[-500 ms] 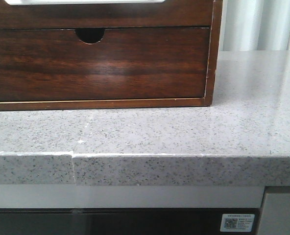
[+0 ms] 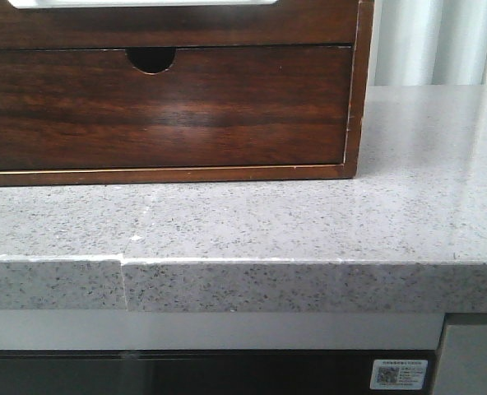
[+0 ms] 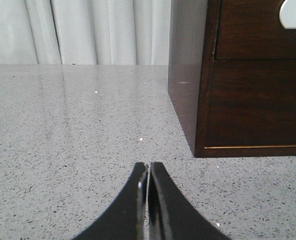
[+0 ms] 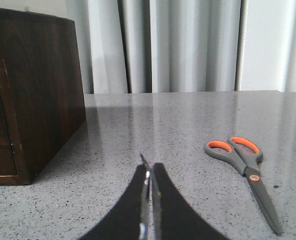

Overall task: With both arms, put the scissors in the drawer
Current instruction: 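Move the left gripper toward the white drawer handle on the cabinet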

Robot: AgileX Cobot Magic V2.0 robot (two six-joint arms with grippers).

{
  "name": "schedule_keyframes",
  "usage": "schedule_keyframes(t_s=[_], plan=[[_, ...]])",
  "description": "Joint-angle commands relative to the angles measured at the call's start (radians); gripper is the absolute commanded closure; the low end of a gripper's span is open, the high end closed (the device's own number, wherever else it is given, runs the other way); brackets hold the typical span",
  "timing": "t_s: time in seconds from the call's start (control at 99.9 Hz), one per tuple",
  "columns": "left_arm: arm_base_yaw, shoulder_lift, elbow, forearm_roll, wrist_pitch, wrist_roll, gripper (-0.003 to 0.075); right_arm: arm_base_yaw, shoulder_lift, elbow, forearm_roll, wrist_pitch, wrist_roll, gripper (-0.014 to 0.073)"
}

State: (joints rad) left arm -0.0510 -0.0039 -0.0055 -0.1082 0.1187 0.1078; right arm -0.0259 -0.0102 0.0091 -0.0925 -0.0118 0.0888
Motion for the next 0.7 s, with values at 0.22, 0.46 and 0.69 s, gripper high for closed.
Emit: schedule_keyframes(t_s=[0.22, 0.46, 0.69], plan=[[0.005, -0.03, 0.036, -0.004, -0.095, -0.008, 0.0741, -0.006, -0.02, 0.016, -0.012, -0.101, -0.001, 0.0662], [0.005, -0.03, -0.019, -0.074, -0.153, -0.012, 0.0741, -0.006, -0.02, -0.065, 0.026, -0.027, -0.001, 0.0662], [0.005, 0.03, -0.223, -0.184, -0.041, -0.012, 0.0741, -0.006, 0.02, -0.307, 0.033, 0.268, -0.001, 0.0662]])
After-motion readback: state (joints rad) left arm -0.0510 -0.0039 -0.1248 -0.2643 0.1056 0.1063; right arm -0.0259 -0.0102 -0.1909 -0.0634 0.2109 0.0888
